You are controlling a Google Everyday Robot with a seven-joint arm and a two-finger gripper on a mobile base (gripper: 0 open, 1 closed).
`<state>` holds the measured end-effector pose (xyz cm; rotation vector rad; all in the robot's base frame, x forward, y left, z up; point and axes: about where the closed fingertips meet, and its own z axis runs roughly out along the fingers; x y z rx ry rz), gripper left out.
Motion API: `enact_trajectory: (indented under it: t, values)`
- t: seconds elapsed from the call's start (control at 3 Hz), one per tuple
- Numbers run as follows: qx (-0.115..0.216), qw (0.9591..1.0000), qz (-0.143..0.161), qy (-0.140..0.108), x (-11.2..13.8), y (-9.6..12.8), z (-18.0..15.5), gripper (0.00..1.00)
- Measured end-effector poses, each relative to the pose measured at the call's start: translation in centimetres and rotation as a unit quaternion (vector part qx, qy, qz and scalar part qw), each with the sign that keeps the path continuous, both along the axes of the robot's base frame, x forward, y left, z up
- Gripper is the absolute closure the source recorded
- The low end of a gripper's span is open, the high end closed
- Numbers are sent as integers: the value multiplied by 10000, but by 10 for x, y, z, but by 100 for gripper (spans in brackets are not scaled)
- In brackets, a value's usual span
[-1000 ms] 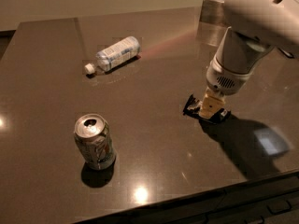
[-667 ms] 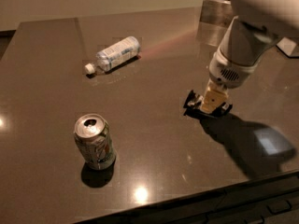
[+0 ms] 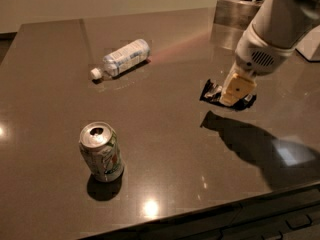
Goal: Pick rxbar chocolate
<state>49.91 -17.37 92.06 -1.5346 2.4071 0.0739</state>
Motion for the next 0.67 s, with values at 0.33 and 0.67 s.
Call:
enact_trajectory:
  t: [0.33, 0.67]
  values:
    - [222, 9993, 145, -254, -1, 1, 39, 100]
    - [393, 9985, 215, -327, 0, 1, 51, 100]
